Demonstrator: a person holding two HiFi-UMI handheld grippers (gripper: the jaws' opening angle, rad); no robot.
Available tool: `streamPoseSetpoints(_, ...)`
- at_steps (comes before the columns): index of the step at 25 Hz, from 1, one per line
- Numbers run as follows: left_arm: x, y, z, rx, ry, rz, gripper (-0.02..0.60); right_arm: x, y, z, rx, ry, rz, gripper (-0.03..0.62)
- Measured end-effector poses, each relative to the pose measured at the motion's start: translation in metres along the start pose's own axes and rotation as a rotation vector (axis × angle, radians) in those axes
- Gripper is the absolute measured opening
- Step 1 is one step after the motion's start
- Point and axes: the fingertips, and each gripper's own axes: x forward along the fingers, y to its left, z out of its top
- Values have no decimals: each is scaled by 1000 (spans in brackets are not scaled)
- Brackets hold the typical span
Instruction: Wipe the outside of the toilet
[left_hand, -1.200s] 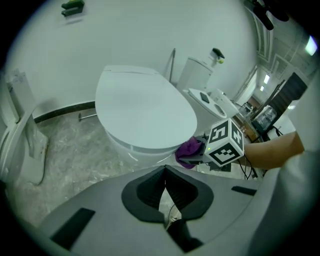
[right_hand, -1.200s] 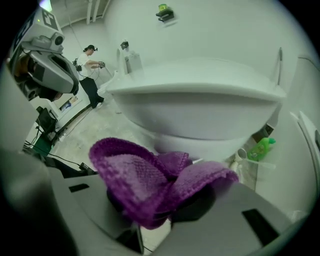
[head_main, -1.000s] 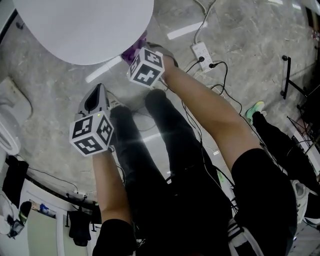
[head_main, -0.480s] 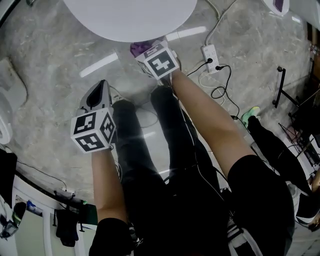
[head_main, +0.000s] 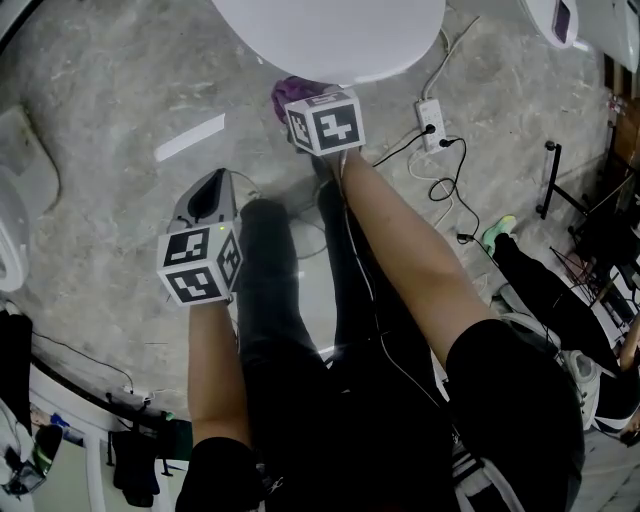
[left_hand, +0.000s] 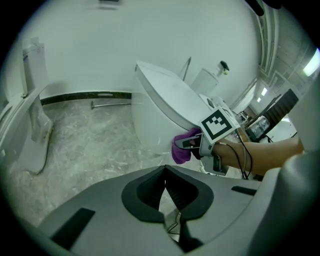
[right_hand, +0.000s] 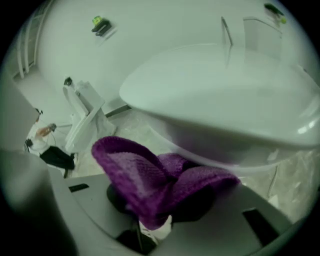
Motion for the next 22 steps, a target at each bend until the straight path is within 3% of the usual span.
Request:
streamPoseSetpoints(3, -7, 19, 4, 16, 1, -25, 9, 8, 13, 14, 207, -52, 27, 117)
streamPoseSetpoints(6, -11, 40, 11, 26, -4, -45, 9, 19, 20, 26, 324, -99, 0, 117)
streamPoseSetpoints(17, -29, 100, 26, 49, -2, -62, 9, 44, 35, 55, 500, -180, -147, 117)
streamPoseSetpoints(22, -27, 117, 33, 40, 0, -53, 9, 54, 40, 69, 579, -222, -164, 118)
